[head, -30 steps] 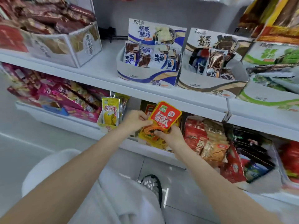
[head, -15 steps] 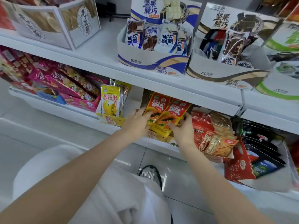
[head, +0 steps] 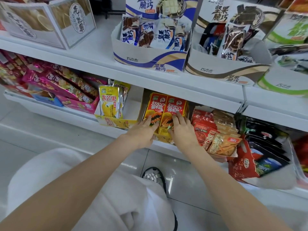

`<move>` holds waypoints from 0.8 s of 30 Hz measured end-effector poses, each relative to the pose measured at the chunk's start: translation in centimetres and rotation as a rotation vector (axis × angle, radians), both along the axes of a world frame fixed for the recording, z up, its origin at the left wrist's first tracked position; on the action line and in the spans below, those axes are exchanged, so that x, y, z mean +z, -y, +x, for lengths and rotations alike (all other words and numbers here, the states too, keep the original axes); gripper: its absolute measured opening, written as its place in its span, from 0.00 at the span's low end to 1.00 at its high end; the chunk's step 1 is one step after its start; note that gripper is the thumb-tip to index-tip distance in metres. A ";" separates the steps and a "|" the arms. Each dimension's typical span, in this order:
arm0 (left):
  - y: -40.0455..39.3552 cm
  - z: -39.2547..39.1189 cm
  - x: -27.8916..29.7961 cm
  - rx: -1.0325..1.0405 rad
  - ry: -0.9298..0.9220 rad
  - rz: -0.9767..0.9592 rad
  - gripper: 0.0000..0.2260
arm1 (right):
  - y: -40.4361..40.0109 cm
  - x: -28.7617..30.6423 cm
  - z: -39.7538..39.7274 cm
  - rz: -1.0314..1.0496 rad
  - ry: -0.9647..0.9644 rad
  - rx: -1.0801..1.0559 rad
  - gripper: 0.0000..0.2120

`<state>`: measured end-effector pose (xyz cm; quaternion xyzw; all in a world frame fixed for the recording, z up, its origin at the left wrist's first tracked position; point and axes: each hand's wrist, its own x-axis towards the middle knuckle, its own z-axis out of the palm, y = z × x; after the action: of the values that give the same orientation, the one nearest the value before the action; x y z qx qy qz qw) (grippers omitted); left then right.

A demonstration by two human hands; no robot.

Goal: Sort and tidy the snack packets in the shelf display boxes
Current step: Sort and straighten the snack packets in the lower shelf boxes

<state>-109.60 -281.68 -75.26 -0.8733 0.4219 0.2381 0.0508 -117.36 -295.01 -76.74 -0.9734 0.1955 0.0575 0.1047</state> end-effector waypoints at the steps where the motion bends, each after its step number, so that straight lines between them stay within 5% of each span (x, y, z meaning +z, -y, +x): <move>1: 0.0 0.1 0.0 -0.003 0.000 0.009 0.30 | 0.1 0.1 0.3 0.013 -0.023 -0.005 0.27; 17: -1.0 0.3 1.4 0.041 -0.059 -0.062 0.26 | 0.8 1.9 -0.2 0.093 -0.068 0.005 0.29; 24: -1.5 -1.2 9.3 -0.023 0.126 -0.400 0.17 | 0.9 6.1 -7.6 0.064 0.357 0.030 0.21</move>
<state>-110.83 -280.15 -65.96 -0.8744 0.4666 0.0940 -0.0945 -125.00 -295.90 -70.65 -0.9670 0.1575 -0.1086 0.1681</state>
